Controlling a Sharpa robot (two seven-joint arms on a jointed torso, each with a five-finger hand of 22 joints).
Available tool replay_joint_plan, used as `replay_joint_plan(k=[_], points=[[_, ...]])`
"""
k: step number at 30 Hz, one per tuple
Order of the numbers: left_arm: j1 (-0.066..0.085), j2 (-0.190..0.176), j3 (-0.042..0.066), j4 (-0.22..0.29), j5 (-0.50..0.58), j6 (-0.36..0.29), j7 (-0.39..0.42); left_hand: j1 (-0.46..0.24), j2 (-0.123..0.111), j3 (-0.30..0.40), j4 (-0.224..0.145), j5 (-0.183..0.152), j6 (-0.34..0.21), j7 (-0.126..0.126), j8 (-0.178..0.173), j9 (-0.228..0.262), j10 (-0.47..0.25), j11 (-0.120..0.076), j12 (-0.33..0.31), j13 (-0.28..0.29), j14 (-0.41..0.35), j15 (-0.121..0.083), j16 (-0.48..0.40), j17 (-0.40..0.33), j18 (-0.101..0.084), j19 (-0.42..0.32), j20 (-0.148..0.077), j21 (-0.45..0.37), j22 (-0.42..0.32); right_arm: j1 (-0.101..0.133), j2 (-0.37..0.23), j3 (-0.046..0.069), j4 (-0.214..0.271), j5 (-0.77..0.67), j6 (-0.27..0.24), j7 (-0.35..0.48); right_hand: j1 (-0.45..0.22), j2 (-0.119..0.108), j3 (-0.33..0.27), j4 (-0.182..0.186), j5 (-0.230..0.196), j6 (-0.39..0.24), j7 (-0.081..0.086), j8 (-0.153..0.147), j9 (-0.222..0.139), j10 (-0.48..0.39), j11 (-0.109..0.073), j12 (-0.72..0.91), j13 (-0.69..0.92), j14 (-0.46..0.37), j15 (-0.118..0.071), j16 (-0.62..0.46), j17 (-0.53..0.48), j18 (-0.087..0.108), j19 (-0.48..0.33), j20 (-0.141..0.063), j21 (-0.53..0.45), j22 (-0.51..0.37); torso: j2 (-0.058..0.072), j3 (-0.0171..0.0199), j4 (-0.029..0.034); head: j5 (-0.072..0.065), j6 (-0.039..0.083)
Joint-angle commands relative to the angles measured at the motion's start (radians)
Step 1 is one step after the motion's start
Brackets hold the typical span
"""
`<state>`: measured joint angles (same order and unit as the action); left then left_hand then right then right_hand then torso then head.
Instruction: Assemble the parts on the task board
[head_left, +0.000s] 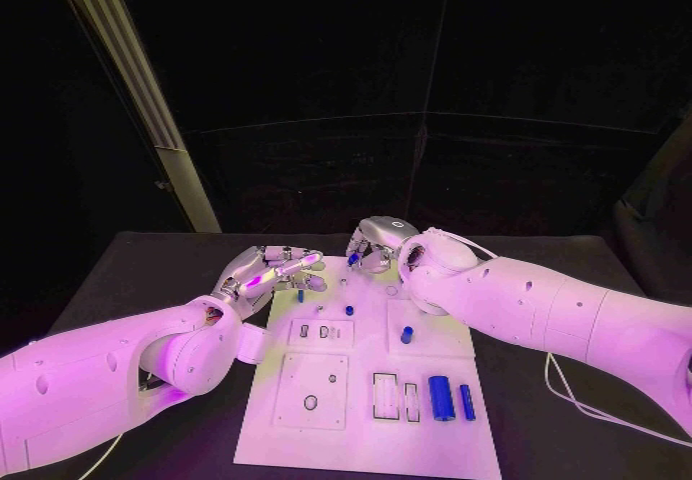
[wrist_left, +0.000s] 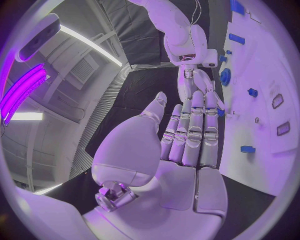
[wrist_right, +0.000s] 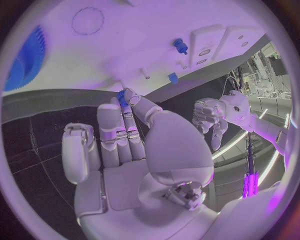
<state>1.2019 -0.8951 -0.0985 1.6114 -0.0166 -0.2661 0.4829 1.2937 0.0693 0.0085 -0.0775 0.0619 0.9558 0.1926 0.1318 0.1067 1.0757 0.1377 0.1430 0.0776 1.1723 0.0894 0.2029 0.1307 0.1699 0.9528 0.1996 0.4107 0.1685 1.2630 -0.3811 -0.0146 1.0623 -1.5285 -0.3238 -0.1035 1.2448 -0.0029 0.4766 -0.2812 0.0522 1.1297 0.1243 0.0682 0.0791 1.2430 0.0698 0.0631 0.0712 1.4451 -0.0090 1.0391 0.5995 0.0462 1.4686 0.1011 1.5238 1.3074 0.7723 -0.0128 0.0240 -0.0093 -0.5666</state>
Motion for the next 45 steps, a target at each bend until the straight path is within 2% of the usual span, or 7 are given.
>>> replay_joint_plan(k=[1,16,31,33,36,38,45], points=[[0.002,0.000,0.001,0.002,-0.005,0.013,0.002,0.011,0.000,0.000,-0.004,0.004,0.005,0.000,-0.005,0.000,0.006,0.002,-0.005,-0.001,0.005,0.000,-0.003,0.002,0.012,0.005,-0.003,0.002,-0.001,0.003,0.006,0.001,-0.002,-0.013,0.059,-0.009,-0.014,-0.001,0.008,0.000,0.003,-0.003,0.007,-0.003,0.000,-0.005,-0.001,-0.004,0.001,-0.007,-0.002,-0.006,-0.001,-0.015,0.013,-0.002,-0.004,0.123,0.001,0.0003,-0.0006,0.000,-0.002],[0.002,0.002,0.001,0.000,-0.005,0.016,0.000,0.011,0.000,0.000,-0.004,0.004,0.005,0.000,-0.005,0.000,0.006,0.002,-0.005,-0.002,0.005,0.000,-0.004,0.002,0.012,0.005,-0.003,0.002,-0.002,0.003,0.036,0.000,-0.035,-0.038,0.068,-0.031,-0.020,-0.003,0.009,0.002,0.002,-0.006,0.008,-0.004,0.000,-0.008,0.000,-0.004,0.000,-0.011,-0.001,-0.015,-0.018,-0.012,0.004,-0.001,-0.009,0.110,0.002,-0.0007,0.0015,0.001,-0.002],[0.002,0.002,0.001,-0.003,-0.005,0.021,-0.005,0.011,0.000,-0.001,-0.007,0.002,0.005,0.000,-0.007,-0.001,0.006,0.003,-0.008,-0.002,0.005,0.001,-0.006,0.002,0.012,0.005,-0.003,0.002,-0.002,0.003,0.049,0.000,-0.046,-0.069,0.065,-0.059,-0.028,-0.014,0.017,-0.001,0.002,-0.014,0.010,-0.006,-0.002,-0.024,0.003,-0.005,-0.003,-0.020,0.002,-0.033,-0.051,-0.007,-0.010,0.001,-0.018,0.089,0.002,-0.0008,-0.0018,0.005,-0.005],[0.002,0.002,0.001,-0.003,-0.005,0.022,-0.006,0.011,-0.001,-0.002,-0.007,0.001,0.005,0.000,-0.008,-0.001,0.006,0.003,-0.009,-0.002,0.005,0.001,-0.007,0.002,0.012,0.005,-0.003,0.002,-0.003,0.003,0.050,0.000,-0.048,-0.070,0.059,-0.054,-0.034,-0.025,0.020,-0.003,0.002,-0.025,0.015,-0.007,-0.005,-0.044,0.009,-0.005,-0.005,-0.027,0.006,-0.048,-0.075,-0.004,-0.022,0.004,-0.025,0.072,0.002,-0.0006,-0.0017,0.006,-0.005],[0.002,0.002,0.001,-0.003,-0.005,0.022,-0.007,0.011,-0.001,-0.002,-0.007,0.001,0.005,0.000,-0.008,-0.001,0.006,0.003,-0.009,-0.002,0.005,0.001,-0.007,0.002,0.012,0.005,-0.003,0.002,-0.003,0.003,0.051,0.000,-0.050,-0.068,0.045,-0.041,-0.041,-0.070,0.018,-0.005,0.001,-0.098,0.035,-0.009,-0.016,-0.140,0.034,-0.005,-0.007,-0.065,0.023,-0.127,-0.178,0.023,-0.106,0.019,-0.080,-0.054,0.002,-0.0006,-0.0019,0.006,-0.005],[0.002,0.002,0.001,-0.004,-0.005,0.023,-0.008,0.010,-0.001,-0.002,-0.008,0.000,0.005,0.000,-0.009,-0.001,0.006,0.003,-0.010,-0.003,0.005,0.001,-0.007,0.003,0.012,0.004,-0.002,0.001,-0.003,0.003,0.052,0.000,-0.051,-0.066,0.035,-0.032,-0.034,-0.091,0.006,-0.005,-0.002,-0.140,0.030,-0.008,-0.017,-0.199,0.041,-0.005,-0.009,-0.076,0.030,-0.152,-0.194,0.041,-0.160,0.026,-0.121,-0.138,0.002,-0.0004,-0.0019,0.006,-0.005],[0.002,0.001,0.001,-0.005,-0.005,0.024,-0.009,0.010,-0.001,-0.003,-0.008,0.000,0.005,0.001,-0.009,-0.001,0.006,0.003,-0.011,-0.003,0.005,0.001,-0.008,0.003,0.012,0.004,-0.002,0.001,-0.003,0.003,0.043,0.000,-0.039,-0.060,0.012,-0.016,-0.025,-0.097,-0.017,-0.003,-0.002,-0.170,0.032,-0.006,-0.015,-0.229,0.045,-0.001,-0.005,-0.067,0.033,-0.174,-0.212,0.045,-0.168,0.031,-0.139,-0.162,0.002,0.0000,-0.0028,0.006,-0.006]])
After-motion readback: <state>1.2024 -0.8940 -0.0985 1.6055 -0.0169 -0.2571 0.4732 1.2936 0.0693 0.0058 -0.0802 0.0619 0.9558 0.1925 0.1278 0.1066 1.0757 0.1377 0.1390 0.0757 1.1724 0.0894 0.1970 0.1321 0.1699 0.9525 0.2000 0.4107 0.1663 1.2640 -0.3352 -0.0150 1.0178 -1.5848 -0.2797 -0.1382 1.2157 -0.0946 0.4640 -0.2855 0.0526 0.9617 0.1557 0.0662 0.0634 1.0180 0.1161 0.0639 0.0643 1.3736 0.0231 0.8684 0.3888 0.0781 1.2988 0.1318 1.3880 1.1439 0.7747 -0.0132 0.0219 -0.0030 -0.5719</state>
